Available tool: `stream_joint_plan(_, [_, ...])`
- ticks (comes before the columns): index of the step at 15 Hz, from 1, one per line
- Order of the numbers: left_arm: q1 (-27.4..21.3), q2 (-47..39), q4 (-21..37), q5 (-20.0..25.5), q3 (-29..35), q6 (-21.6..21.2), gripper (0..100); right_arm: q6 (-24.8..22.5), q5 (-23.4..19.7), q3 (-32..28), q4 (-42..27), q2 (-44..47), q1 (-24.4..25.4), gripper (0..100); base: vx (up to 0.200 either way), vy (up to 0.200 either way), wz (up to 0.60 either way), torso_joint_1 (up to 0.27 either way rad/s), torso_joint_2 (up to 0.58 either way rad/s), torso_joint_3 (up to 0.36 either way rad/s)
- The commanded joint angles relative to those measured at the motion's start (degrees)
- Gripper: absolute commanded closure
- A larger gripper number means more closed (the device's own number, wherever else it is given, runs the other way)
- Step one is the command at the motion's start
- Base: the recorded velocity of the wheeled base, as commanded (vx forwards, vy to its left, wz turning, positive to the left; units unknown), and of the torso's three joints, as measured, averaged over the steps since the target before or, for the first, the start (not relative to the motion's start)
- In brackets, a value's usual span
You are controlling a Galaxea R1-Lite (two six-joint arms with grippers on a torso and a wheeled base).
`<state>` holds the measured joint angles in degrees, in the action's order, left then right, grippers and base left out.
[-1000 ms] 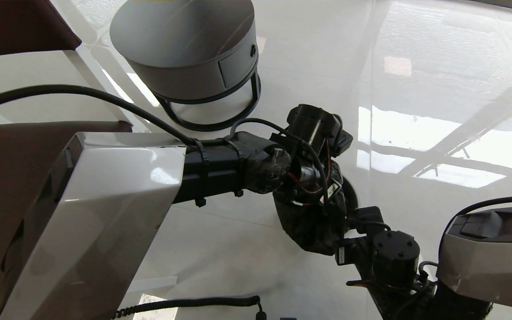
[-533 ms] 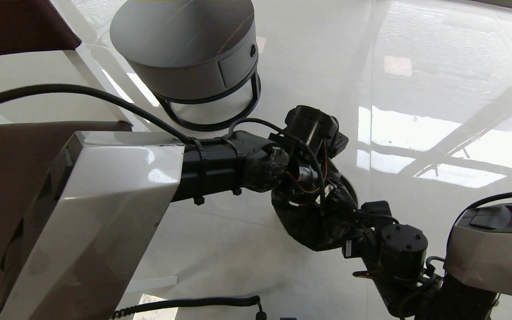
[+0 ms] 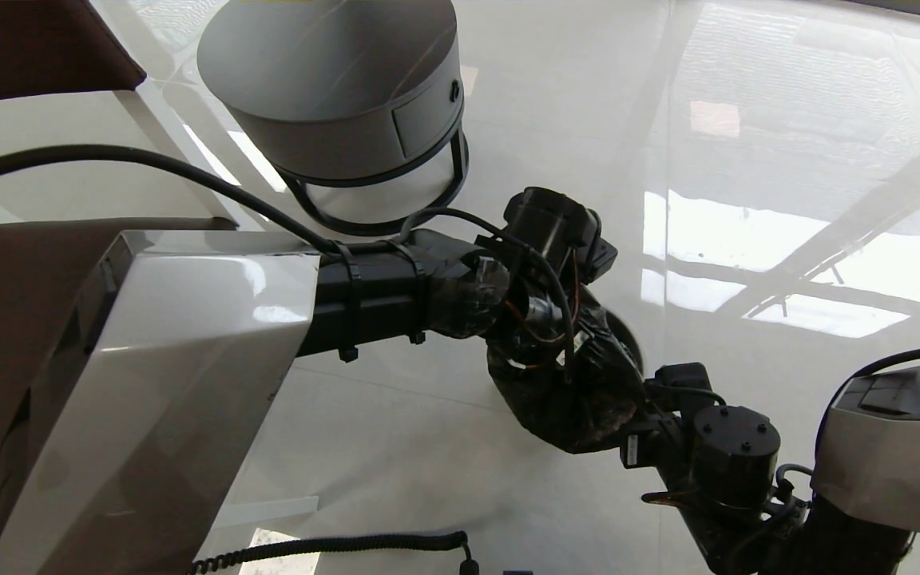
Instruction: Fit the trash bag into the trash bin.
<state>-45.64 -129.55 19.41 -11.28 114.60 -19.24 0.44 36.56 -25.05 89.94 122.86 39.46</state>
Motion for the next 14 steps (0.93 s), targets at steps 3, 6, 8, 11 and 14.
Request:
stream_joint_plan(3, [6.09,-1.67,-0.77,0.2,-0.01,0.25,0,0.18,-0.08,-0.26,0.06,-0.78,-0.17,100,0.0,0.0,0.0,0.0,0.0,0.0])
stream_joint_plan(6, [11.63,-3.43,-3.5,0.73,-0.01,0.25,0,0.35,-0.17,-2.63,0.06,-1.57,-2.63,100,0.0,0.0,0.0,0.0,0.0,0.0])
stream_joint_plan(8, [11.8,-4.04,-5.08,0.55,-0.01,0.25,0,0.09,-0.61,-3.51,0.06,-3.06,-5.36,100,0.0,0.0,0.0,0.0,0.0,0.0])
stream_joint_plan(11, [11.89,-6.24,-5.61,0.38,-0.01,0.08,0,-0.09,-2.63,-3.86,0.06,-4.2,-9.14,100,0.0,0.0,0.0,0.0,0.0,0.0])
stream_joint_plan(14, [11.72,-6.77,-8.16,0.11,-0.01,-0.98,0,0.35,-4.66,-4.13,0.06,-4.12,-11.16,100,0.0,0.0,0.0,0.0,0.0,0.0])
